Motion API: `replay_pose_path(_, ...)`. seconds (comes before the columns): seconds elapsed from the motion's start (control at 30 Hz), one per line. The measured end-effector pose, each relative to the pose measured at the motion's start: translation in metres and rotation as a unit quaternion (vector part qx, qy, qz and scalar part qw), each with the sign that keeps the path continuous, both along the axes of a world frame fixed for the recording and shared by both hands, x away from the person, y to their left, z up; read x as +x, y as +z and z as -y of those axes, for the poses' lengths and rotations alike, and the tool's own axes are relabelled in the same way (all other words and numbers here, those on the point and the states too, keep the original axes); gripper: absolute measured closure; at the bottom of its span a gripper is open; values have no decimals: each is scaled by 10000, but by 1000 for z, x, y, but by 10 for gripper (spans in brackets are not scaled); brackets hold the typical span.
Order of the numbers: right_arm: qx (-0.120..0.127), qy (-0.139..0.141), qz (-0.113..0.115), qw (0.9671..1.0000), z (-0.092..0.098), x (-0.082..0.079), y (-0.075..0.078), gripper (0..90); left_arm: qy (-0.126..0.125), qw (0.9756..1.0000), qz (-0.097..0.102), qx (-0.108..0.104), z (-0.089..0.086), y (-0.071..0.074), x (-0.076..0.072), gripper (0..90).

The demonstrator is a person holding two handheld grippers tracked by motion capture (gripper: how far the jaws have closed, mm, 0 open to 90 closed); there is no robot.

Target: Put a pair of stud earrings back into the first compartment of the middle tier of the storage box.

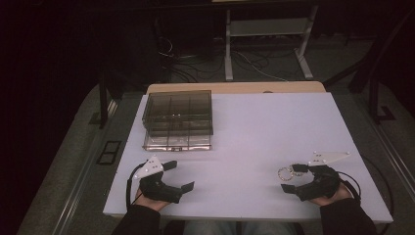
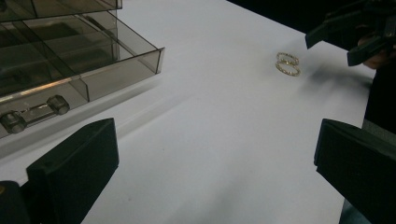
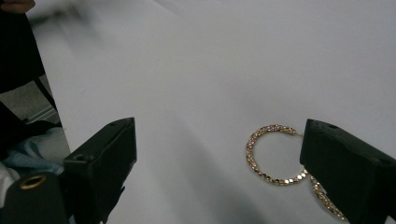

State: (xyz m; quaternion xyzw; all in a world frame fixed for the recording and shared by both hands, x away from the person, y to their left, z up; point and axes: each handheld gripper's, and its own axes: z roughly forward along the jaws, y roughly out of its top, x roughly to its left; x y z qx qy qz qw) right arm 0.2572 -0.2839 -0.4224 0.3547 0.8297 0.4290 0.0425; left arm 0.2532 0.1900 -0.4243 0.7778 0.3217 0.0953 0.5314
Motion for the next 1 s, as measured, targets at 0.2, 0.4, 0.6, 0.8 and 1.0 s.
replay_pose_path(0.2, -164, 62, -17, 9998, -1, 4, 9, 101, -24, 9999, -69, -107, 0, 0, 0, 0)
replay_pose_path(0.4, -229, 94, -112, 9996, 5, 14, 16, 101, -19, 9999, -63, -147, -1, 0, 0, 0)
replay_pose_path(0.6, -309, 153, -128, 9993, 8, 21, 21, 101, -23, 9999, -66, -130, 0, 0, 1, 0)
replay_pose_path(0.8, -350, 187, -147, 9991, 10, 27, 25, 101, 9, 9999, -60, -155, -1, 0, 2, 0)
replay_pose_path(1.0, -408, 283, -195, 9986, 7, 35, 21, 101, 8, 9999, -29, -158, -2, 1, 2, 0)
